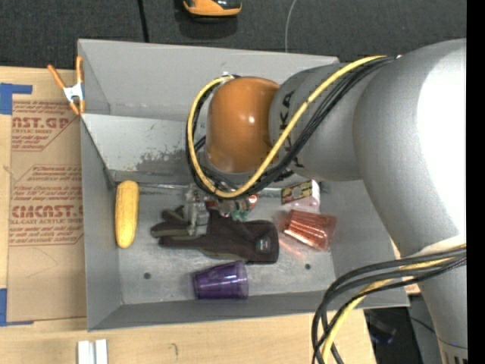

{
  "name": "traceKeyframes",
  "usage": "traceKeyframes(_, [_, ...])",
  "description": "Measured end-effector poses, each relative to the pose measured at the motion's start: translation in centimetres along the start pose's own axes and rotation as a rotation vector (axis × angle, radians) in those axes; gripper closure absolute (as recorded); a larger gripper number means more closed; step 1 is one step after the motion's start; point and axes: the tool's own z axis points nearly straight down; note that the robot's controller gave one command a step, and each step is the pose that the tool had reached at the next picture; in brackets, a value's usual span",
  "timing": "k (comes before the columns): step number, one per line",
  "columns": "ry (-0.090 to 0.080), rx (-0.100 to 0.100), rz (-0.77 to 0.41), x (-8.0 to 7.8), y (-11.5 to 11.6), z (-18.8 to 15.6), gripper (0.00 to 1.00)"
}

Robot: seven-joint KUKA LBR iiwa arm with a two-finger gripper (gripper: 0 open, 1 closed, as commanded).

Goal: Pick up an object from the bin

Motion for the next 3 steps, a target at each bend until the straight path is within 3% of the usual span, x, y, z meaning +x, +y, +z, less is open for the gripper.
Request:
traceKeyframes(1, [0.000,0.000,0.000,0.0,0.0,0.0,1.00])
traceKeyframes(2, [0.008,0.001,0.006,-0.1,0.1,-4.2,1.00])
traceKeyframes(3, [0.004,0.000,0.033,1.4,0.2,-11.8,1.00])
